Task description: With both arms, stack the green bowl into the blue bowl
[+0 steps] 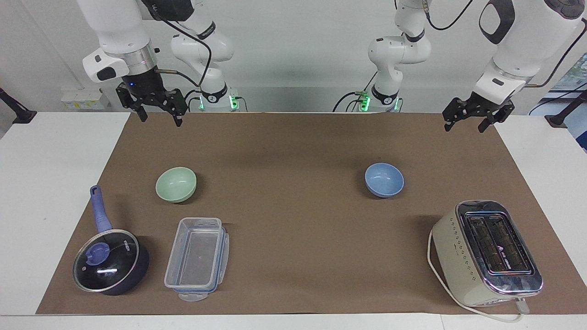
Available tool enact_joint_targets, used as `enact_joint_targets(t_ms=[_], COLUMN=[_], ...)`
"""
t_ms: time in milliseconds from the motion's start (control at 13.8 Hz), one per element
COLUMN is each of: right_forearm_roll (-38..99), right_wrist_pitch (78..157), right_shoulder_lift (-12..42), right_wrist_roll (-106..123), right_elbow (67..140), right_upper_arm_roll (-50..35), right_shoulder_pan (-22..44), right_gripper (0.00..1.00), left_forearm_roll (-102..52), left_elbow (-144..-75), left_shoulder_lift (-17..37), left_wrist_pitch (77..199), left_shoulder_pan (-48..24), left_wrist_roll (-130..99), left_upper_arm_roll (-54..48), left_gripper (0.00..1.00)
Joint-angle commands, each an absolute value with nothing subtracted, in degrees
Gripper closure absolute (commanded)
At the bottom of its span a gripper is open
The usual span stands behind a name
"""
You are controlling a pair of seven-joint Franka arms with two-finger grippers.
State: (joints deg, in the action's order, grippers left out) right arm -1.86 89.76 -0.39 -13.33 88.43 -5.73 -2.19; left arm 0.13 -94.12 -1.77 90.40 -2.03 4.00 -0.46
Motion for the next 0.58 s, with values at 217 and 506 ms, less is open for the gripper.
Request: enact_joint_targets(t_ms=[217,506], right_forearm_roll=[-1.58,-1.58], right_wrist_pitch=[88.95,88.95], right_shoulder_lift=[-0.26,-0.26], right_wrist_roll=[-12.04,-12.04], right_elbow=[87.63,87.71], right_upper_arm_roll=[-5.8,-5.8], right_shoulder_pan=[-2.81,-2.81], right_gripper=[0.0,0.0], left_forearm_roll=[0.88,0.79], left_elbow=[-94.22,-94.57], left_shoulder_lift=[-1.93,-2.11], left_wrist_pitch=[89.47,89.65], left_shoulder_pan=[-2.55,-2.37], left_wrist_roll=[5.19,5.19], left_upper_arm_roll=[-0.44,-0.44], left_gripper=[0.0,0.0])
